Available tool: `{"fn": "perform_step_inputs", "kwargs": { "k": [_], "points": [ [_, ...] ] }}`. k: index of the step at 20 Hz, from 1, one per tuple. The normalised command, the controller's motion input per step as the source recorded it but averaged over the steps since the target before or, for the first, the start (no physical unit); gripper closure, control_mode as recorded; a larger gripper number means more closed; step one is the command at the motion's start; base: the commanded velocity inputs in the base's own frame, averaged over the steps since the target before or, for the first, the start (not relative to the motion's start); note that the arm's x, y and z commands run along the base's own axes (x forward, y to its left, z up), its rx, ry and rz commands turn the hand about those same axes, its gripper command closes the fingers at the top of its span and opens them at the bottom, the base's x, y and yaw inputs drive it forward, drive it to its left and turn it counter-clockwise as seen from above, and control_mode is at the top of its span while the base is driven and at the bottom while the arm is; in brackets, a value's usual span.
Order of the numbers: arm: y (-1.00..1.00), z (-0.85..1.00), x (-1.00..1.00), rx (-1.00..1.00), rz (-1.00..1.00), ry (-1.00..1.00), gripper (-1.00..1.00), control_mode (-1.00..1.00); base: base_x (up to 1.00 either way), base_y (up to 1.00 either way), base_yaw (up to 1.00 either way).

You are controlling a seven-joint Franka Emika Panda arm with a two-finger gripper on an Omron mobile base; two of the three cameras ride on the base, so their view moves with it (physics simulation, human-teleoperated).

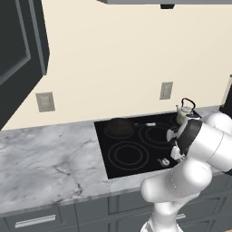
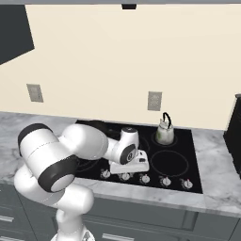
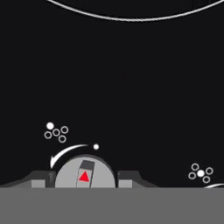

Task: Pick the pan from the cabinet and place it on the stove. Then turn on the stove burner for the pan.

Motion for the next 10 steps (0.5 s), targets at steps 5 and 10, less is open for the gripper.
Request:
{"fn": "perform_step_inputs", "kwargs": {
  "k": [5,10],
  "points": [
    [0.17,-0.57,-0.35,-0.03,0.16,-0.02,1.00,-1.00,0.00,0.00,0.00],
    [0.12,-0.62,-0.48,-0.01,0.16,-0.07,1.00,-1.00,0.00,0.00,0.00]
  ]
}}
